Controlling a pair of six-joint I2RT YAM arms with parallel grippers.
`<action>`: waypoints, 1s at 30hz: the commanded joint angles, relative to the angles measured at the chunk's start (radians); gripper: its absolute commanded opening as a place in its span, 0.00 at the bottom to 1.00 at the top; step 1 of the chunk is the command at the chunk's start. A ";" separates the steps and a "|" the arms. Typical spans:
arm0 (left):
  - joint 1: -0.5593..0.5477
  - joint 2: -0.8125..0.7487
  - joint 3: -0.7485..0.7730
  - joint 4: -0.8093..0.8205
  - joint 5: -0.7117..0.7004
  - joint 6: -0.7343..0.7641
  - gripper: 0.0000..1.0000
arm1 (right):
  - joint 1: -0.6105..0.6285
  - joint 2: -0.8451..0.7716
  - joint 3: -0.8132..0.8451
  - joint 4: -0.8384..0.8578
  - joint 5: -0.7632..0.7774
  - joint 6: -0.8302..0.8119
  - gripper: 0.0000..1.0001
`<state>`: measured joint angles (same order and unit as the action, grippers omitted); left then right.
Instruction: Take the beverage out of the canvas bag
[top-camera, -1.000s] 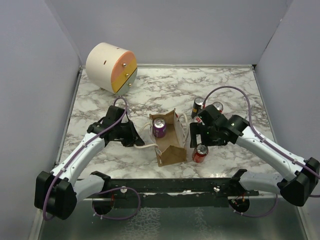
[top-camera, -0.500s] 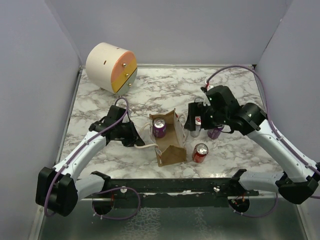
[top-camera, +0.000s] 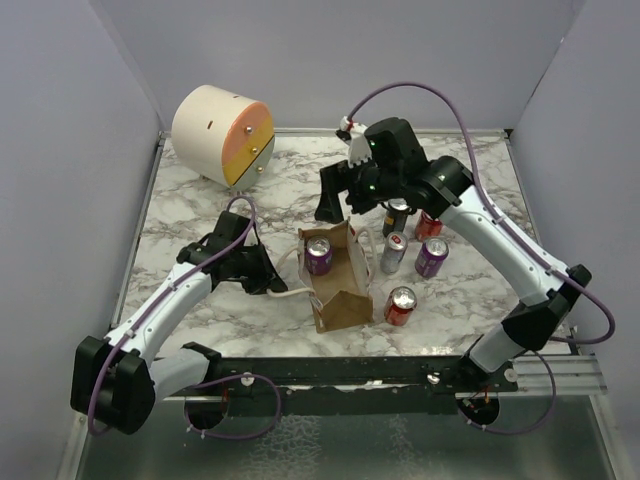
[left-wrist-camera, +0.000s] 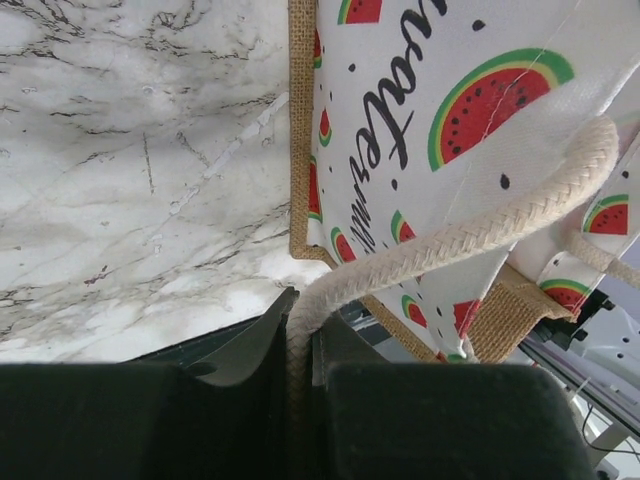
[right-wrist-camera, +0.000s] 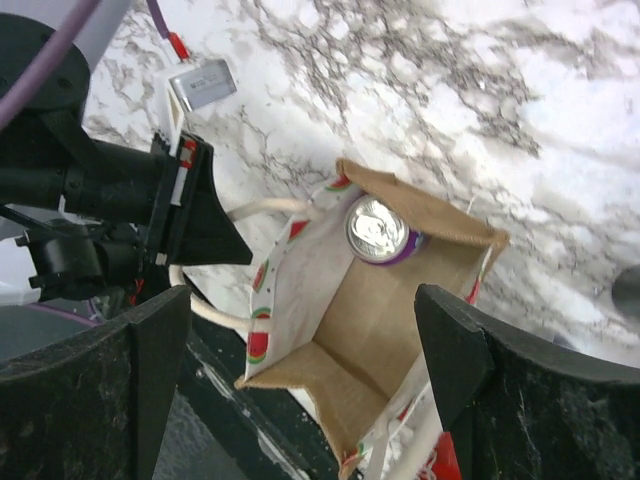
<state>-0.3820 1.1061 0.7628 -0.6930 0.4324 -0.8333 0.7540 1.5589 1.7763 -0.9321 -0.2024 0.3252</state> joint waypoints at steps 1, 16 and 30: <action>-0.006 -0.024 0.014 -0.021 -0.034 -0.035 0.00 | 0.029 0.091 0.113 0.005 -0.066 -0.091 0.92; -0.006 0.018 0.051 -0.010 -0.062 -0.087 0.00 | 0.123 0.195 -0.197 0.000 0.130 -0.145 0.88; -0.006 0.067 0.094 -0.073 -0.099 -0.124 0.00 | 0.126 0.305 -0.229 0.169 0.231 -0.178 0.87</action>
<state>-0.3820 1.1641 0.8169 -0.7303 0.3813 -0.9291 0.8772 1.8355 1.5509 -0.8814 -0.0555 0.1791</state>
